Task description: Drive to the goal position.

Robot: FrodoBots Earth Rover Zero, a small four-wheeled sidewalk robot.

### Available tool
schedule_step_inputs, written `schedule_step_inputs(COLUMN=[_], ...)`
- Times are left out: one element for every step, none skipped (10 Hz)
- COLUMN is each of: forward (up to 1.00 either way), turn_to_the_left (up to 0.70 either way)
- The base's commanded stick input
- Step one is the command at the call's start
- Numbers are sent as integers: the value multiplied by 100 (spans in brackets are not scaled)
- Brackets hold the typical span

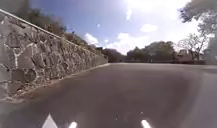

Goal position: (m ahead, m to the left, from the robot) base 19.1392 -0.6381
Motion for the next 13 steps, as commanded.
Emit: schedule_step_inputs(forward=[50, 50, 50, 50, 50, 50, 50, 50, 50, 50, 50, 50, 50], turn_to_the_left=[-25, -25, -25, -25, -25, -25, -25, -25, -25, -25, -25, -25, -25])
